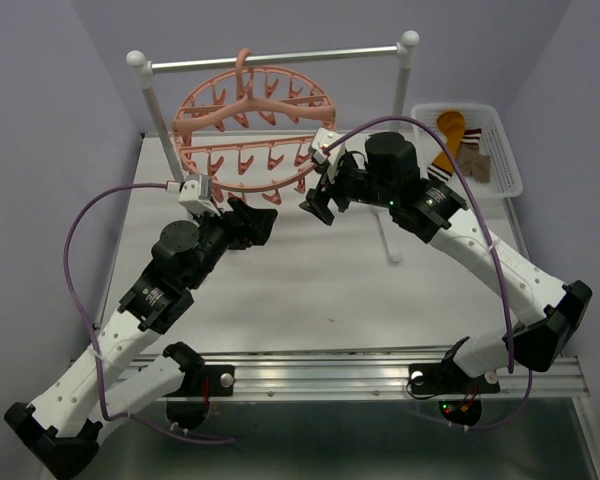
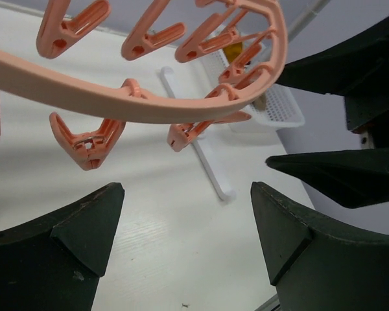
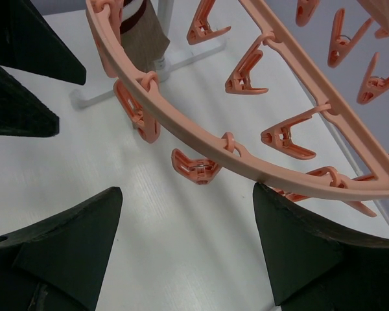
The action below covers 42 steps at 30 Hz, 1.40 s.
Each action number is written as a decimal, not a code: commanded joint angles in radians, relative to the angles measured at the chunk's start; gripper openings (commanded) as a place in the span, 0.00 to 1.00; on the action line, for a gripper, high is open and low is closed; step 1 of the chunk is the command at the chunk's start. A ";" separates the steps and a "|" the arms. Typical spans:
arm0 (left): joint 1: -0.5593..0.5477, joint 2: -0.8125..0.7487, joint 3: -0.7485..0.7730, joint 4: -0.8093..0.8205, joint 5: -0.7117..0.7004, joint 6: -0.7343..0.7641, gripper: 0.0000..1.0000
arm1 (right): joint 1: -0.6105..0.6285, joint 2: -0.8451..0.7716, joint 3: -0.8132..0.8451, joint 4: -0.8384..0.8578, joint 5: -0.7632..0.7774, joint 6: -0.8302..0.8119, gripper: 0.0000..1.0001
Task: Clip the socks to the hanger
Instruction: Adjust the hanger on the clothesline.
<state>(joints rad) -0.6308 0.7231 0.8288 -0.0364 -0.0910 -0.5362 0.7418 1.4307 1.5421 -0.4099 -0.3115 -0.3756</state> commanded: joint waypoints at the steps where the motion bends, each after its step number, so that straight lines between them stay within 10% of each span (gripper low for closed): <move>1: -0.050 0.036 0.033 -0.101 -0.252 -0.015 0.91 | 0.011 -0.006 0.041 0.062 -0.009 0.018 0.87; 42: -0.056 0.124 0.119 0.016 -0.481 0.110 0.74 | 0.011 -0.018 0.016 0.088 0.029 0.020 0.87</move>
<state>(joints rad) -0.6819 0.8448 0.9001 -0.0856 -0.5316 -0.4515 0.7467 1.4315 1.5417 -0.3843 -0.2913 -0.3660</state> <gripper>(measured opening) 0.743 0.871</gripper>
